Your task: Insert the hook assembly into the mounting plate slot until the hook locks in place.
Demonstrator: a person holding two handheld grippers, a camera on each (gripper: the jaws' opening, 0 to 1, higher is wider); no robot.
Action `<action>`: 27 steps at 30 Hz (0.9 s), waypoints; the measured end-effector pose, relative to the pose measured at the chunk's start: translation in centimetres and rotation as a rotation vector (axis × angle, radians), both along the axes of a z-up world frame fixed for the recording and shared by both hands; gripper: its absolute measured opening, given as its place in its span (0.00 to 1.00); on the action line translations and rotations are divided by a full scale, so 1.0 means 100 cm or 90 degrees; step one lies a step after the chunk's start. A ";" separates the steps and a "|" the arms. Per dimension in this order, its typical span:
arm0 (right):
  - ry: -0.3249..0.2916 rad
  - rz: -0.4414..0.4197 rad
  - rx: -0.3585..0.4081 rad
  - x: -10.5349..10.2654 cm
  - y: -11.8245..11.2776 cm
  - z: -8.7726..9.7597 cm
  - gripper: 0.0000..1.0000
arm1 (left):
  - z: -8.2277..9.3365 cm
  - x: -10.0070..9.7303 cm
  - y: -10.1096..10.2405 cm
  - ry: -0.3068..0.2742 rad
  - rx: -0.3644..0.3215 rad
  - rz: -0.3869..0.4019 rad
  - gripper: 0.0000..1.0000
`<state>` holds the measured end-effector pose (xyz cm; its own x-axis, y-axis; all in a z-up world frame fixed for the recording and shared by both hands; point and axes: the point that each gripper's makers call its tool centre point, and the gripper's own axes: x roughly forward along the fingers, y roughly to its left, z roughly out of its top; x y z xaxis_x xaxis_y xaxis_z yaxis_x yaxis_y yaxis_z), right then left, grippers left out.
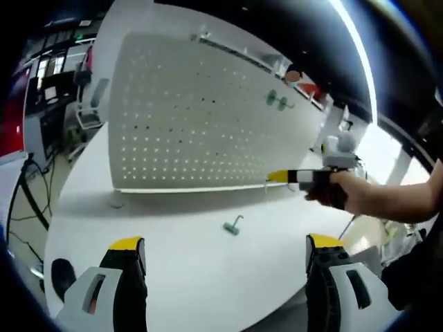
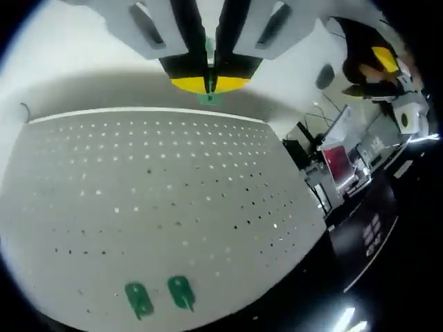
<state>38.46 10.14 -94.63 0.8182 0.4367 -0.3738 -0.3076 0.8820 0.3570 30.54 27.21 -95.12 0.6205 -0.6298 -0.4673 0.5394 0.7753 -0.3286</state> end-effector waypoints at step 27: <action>-0.105 0.157 0.087 -0.074 0.127 0.073 0.00 | 0.041 0.010 -0.044 -0.028 -0.067 -0.037 0.36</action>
<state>31.04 22.84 -87.33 0.7262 0.6661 -0.1703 -0.5692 0.7214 0.3943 31.54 22.85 -91.07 0.6004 -0.7089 -0.3700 0.5975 0.7053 -0.3815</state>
